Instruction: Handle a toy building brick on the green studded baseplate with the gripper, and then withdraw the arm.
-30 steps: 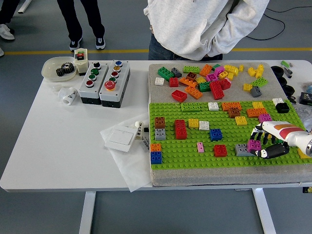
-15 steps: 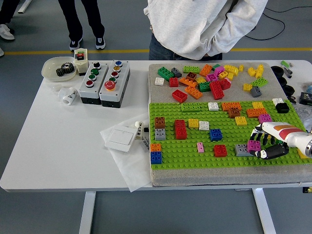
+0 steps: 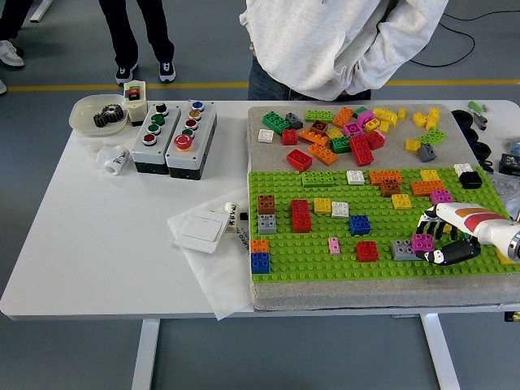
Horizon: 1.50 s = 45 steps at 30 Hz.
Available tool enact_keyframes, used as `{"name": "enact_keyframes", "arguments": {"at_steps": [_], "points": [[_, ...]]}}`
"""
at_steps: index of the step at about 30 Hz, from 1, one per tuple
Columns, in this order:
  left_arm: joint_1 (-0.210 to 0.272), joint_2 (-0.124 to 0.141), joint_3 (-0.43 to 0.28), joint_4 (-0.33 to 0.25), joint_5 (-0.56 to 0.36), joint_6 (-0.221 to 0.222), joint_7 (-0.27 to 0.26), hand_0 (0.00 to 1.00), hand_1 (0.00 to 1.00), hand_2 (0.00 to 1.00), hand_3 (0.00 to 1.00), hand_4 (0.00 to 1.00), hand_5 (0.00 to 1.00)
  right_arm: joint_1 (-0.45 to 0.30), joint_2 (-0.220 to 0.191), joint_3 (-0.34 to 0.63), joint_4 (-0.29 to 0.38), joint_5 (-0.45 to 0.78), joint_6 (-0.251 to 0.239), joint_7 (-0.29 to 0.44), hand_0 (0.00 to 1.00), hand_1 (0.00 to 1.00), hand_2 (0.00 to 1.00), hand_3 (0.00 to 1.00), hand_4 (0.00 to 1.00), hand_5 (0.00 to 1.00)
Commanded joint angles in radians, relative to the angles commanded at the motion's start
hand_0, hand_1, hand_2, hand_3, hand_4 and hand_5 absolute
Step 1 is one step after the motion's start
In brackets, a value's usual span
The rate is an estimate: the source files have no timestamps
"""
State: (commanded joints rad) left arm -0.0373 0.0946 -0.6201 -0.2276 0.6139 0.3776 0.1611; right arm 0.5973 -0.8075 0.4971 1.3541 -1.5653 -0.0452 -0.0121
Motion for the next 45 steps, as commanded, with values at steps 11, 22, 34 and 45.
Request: {"name": "enact_keyframes", "arguments": {"at_steps": [11, 22, 34, 45], "points": [[-0.002, 0.001, 0.005, 0.0, -0.006, 0.0, -0.002, 0.743, 0.756, 0.805, 0.615, 0.645, 0.633, 0.002, -0.001, 0.009, -0.001, -0.013, 0.007, -0.011, 0.465, 0.582, 0.64, 0.605, 0.891, 0.373], [-0.007, 0.001, 0.012, 0.001, -0.018, 0.001, -0.005, 0.743, 0.756, 0.805, 0.614, 0.645, 0.633, -0.006, -0.013, 0.034, 0.02, -0.027, 0.013, -0.012, 0.522, 0.621, 0.695, 0.668, 0.933, 0.393], [-0.005, 0.002, 0.011, 0.001, -0.013, 0.0, -0.005, 0.742, 0.756, 0.805, 0.614, 0.645, 0.633, -0.068, -0.041, 0.14, 0.134, -0.084, -0.003, -0.042, 0.553, 0.643, 0.727, 0.797, 0.998, 0.431], [0.001, 0.002, 0.008, 0.002, -0.009, -0.001, -0.005, 0.742, 0.756, 0.805, 0.614, 0.645, 0.633, -0.155, -0.067, 0.207, 0.283, -0.033, -0.069, -0.119, 0.639, 0.658, 0.72, 0.652, 0.943, 0.471]]}}
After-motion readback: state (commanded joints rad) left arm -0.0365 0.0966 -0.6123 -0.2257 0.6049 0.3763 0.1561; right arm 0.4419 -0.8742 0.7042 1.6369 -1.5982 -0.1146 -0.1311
